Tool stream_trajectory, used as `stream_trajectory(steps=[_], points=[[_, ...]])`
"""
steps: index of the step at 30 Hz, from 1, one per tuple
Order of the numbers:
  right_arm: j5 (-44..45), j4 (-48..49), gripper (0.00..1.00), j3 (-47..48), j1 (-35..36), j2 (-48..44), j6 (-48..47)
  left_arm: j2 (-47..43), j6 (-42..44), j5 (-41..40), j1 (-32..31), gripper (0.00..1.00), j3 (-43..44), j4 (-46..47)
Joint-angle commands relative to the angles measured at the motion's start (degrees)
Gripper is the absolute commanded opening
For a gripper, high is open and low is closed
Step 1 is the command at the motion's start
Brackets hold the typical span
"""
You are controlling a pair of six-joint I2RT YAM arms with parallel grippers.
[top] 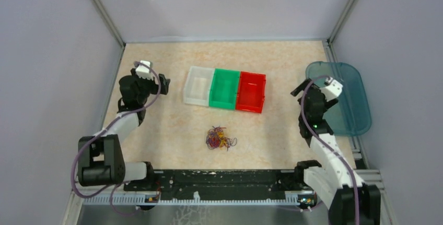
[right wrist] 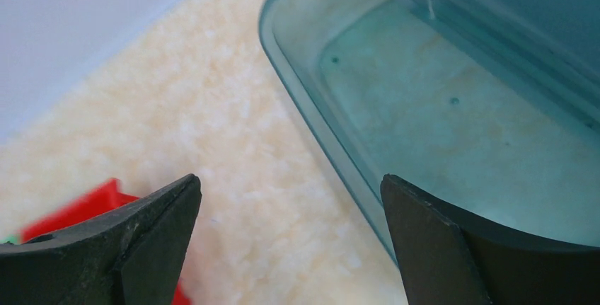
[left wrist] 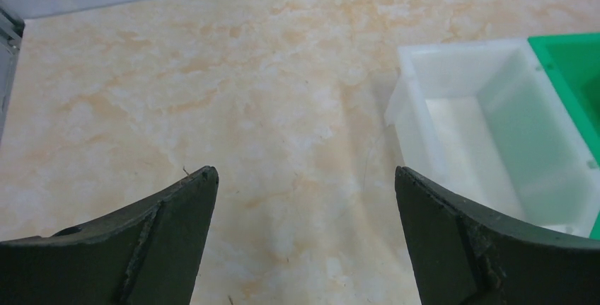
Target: Untangle the cables
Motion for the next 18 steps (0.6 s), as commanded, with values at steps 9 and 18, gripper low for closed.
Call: stream_trajectory(steps=[9, 18], points=[[-19.08, -15.18, 0.91, 6.04, 12.26, -14.09, 7.38, -6.28, 0.92, 10.83, 2.16, 1.0, 22.04, -46.66], [-26.53, -17.95, 0.59, 6.13, 39.07, -5.38, 9.17, -5.61, 9.04, 12.64, 2.09, 1.0, 30.29, -63.89]])
